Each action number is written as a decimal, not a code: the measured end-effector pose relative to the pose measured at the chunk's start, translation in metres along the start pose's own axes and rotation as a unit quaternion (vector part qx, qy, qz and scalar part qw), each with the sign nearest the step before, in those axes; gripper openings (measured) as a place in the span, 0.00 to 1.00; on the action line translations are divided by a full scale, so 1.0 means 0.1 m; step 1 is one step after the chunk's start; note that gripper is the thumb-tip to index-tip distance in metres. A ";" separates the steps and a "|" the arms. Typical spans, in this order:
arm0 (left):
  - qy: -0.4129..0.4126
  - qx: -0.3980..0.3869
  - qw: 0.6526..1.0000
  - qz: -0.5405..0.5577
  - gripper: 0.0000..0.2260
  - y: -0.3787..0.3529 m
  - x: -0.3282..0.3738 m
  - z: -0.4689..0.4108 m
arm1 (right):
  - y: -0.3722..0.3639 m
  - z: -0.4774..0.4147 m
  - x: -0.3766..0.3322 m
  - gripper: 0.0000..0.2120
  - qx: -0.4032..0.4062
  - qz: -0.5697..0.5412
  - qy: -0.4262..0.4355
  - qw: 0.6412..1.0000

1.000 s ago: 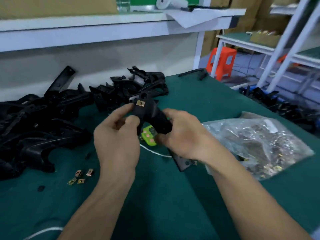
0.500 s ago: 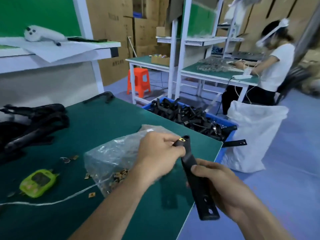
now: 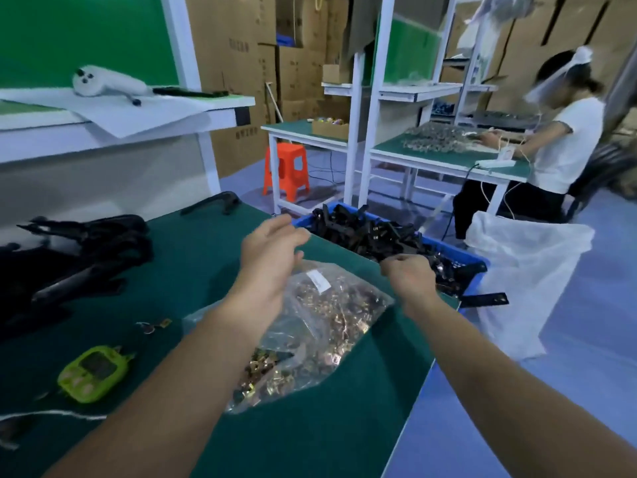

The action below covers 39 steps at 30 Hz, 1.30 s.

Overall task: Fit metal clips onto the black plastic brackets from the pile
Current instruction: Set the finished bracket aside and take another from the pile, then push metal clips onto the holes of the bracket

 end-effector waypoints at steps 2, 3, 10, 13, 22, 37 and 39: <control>-0.023 0.057 0.994 0.088 0.09 0.44 0.10 0.06 | -0.43 0.33 -0.23 0.08 -0.051 0.015 0.087 0.995; -0.037 0.084 0.989 0.112 0.07 0.65 0.15 0.08 | -0.64 0.53 -0.37 0.10 -0.078 0.023 0.127 0.989; -0.152 0.256 0.948 0.112 0.03 2.14 0.39 0.51 | -1.90 1.90 -1.21 0.07 -0.239 0.197 0.378 0.873; -0.152 0.347 0.917 0.122 0.04 2.84 0.39 0.79 | -2.48 2.39 -1.36 0.13 -0.344 0.312 0.432 0.773; -0.083 0.550 0.775 -0.301 0.14 4.39 0.21 1.66 | -3.90 3.21 -1.34 0.30 -0.508 0.308 0.409 0.693; -0.001 0.383 0.724 -0.574 0.30 4.91 -0.49 1.63 | -4.62 3.70 -1.24 0.23 -0.320 0.386 0.550 0.667; -0.019 0.411 0.731 -0.545 0.29 4.84 -0.44 1.65 | -4.43 3.65 -1.31 0.25 -0.301 0.301 0.569 0.703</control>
Point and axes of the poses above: each hand's wrist, its own z-axis away from the middle knuckle, its own y-axis out of the back of the hand, x = y × z, the point moved 3 cm from there along -z, towards the middle knuckle
